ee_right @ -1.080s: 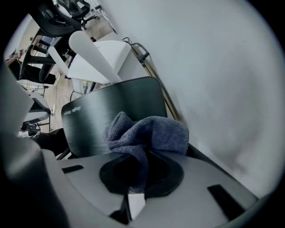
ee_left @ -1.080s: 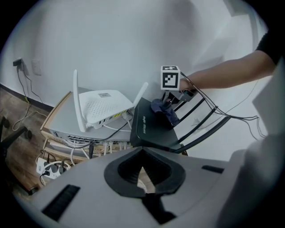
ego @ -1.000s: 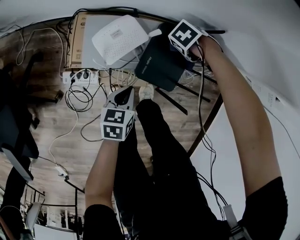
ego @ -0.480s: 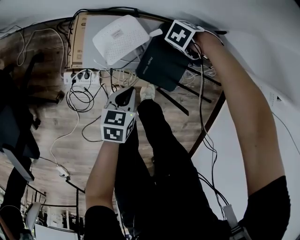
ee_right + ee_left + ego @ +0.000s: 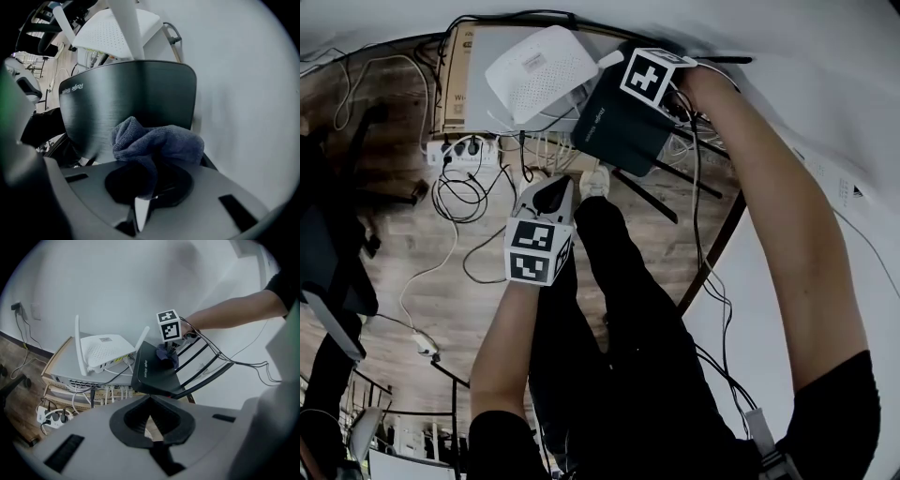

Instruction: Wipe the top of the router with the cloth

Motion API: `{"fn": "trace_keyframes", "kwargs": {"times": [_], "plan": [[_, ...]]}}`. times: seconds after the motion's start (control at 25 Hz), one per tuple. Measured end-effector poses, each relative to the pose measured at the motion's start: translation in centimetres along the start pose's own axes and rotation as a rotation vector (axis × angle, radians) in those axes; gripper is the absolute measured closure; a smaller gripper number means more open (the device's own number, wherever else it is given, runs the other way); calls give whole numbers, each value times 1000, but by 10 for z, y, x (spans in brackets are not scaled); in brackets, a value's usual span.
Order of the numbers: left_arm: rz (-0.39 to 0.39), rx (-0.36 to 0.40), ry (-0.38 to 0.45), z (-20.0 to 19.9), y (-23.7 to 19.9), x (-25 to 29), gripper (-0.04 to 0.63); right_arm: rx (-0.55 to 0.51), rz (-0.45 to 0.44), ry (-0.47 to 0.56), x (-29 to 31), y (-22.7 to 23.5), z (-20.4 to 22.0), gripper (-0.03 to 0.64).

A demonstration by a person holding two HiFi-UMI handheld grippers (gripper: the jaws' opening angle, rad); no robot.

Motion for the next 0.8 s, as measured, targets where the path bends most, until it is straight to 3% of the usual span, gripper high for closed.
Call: {"fn": "trace_keyframes", "kwargs": {"times": [0.36, 0.8], "plan": [[-24, -6, 12, 12, -9, -12, 598, -139, -57, -29, 6, -36, -2, 601], [-36, 8, 36, 26, -3, -25, 598, -360, -12, -94, 6, -109, -17, 601]]}}
Point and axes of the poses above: the fingertips, and each gripper's own axes: x forward along the fingers, y to its right, z out of its underside, the point moved 8 cm from there along -x, backward along the fingers, and after that the axes turned 14 degrees about -x, right-handed, at the moved point
